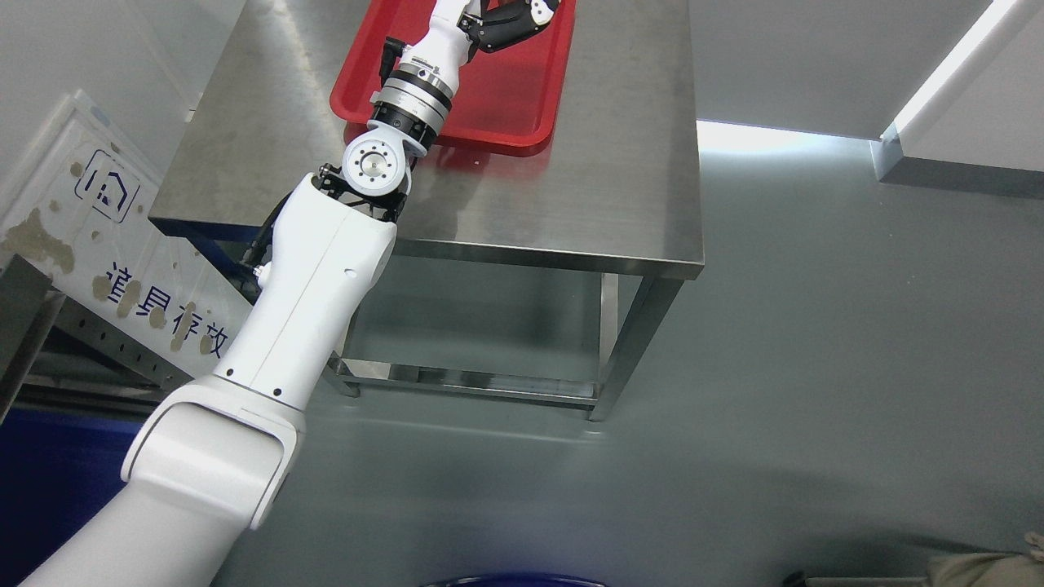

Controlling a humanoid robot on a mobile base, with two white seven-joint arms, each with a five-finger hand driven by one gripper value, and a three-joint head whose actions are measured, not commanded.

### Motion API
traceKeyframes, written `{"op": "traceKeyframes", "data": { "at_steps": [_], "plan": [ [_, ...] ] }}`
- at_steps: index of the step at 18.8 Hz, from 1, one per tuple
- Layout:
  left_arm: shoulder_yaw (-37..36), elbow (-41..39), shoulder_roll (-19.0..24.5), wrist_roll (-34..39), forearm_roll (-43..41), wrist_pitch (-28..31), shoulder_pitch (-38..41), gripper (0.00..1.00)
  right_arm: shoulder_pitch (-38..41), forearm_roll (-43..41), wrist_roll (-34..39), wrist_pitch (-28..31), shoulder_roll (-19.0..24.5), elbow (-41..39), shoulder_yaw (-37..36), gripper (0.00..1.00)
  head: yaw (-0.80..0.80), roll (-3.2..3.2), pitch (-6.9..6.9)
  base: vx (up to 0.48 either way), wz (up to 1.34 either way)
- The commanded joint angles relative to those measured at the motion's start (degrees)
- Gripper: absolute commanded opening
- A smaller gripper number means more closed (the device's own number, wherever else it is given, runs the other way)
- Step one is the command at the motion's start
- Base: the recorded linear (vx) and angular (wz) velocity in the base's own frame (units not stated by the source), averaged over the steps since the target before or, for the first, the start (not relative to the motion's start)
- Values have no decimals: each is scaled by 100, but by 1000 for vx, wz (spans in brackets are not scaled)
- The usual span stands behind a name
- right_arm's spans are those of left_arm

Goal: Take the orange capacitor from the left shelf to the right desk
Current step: 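Lower the held container into the red tray on the table, then open the left hand to release the container in the red tray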

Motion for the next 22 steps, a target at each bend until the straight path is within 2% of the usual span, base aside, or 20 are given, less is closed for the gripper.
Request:
{"op": "traceKeyframes", "data": {
  "at_steps": [1, 6, 7, 10, 12, 16, 19, 22],
  "plan": [
    [-78, 1499, 100, 156, -192, 233, -412, 5, 193, 0, 3, 2, -100, -132, -70, 100, 0, 0, 0, 79, 0],
    [-52, 1694, 100, 218, -201, 251, -430, 7, 193, 0, 3, 2, -100, -132, -70, 100, 0, 0, 0, 61, 3],
    [-87, 1694, 100, 218, -201, 251, -430, 11, 193, 0, 3, 2, -100, -132, -70, 100, 0, 0, 0, 52, -1],
    [-253, 1694, 100, 218, -218, 496, -430, 39, 193, 0, 3, 2, -100, -132, -62, 100, 0, 0, 0, 43, -1],
    [-298, 1677, 100, 218, -210, 488, -456, 49, 193, 0, 3, 2, -100, -132, -62, 100, 0, 0, 0, 33, 0],
    [-105, 1607, 100, 218, -201, 488, -824, 83, 193, 0, 3, 2, -100, -132, -70, 100, 0, 0, 0, 9, 0],
    [509, 1291, 100, 140, -201, 488, -1237, 89, 193, 0, 3, 2, -100, -132, -70, 100, 0, 0, 0, 0, 0],
    [1089, 1176, 100, -79, -192, 480, -1467, 99, 193, 0, 3, 2, -100, -132, -70, 100, 0, 0, 0, 0, 0]
  ]
}}
